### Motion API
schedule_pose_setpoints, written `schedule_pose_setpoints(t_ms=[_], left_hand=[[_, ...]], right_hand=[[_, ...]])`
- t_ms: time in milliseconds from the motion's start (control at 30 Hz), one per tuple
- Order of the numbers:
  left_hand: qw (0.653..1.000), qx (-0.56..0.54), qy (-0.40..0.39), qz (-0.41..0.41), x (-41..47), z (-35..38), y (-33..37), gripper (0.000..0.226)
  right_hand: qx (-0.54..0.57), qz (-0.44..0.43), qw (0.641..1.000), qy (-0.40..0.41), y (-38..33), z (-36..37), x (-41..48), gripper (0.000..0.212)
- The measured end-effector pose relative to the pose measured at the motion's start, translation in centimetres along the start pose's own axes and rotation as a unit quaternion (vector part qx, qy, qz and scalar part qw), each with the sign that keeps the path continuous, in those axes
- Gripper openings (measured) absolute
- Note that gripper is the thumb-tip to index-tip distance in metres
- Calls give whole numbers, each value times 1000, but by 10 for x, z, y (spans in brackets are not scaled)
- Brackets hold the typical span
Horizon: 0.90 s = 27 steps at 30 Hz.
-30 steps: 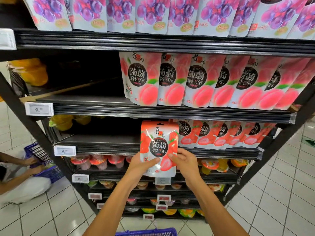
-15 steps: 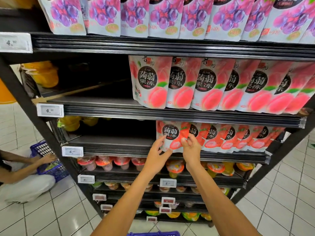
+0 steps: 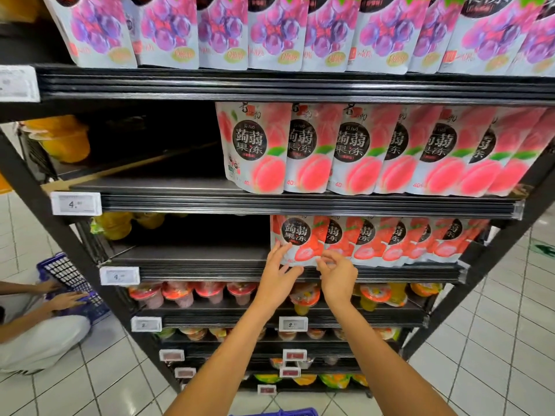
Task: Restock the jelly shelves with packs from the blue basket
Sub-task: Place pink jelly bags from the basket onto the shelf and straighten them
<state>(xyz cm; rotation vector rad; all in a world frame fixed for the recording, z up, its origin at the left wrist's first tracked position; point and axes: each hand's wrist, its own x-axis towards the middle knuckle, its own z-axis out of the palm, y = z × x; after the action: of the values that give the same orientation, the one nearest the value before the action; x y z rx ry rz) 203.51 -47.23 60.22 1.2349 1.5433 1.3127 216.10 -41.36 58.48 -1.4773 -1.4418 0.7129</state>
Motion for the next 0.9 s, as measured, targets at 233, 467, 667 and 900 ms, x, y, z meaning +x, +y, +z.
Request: schedule_pose_setpoints(t_ms=[233, 467, 667, 900], left_hand=[[998, -59, -2, -3, -4, -5, 3, 63], [993, -109, 44, -34, -37, -23, -31, 38], [976, -73, 31, -201, -99, -28, -143, 30], [915, -53, 43, -397, -171, -16, -328, 30]], right_hand=[[75, 31, 996, 29, 9, 3, -5, 9], [53, 25, 998, -12, 36, -2, -46, 27], [-7, 138, 985, -103, 135, 16, -118, 24], [-77, 275, 932, -225, 287, 65, -215, 12]])
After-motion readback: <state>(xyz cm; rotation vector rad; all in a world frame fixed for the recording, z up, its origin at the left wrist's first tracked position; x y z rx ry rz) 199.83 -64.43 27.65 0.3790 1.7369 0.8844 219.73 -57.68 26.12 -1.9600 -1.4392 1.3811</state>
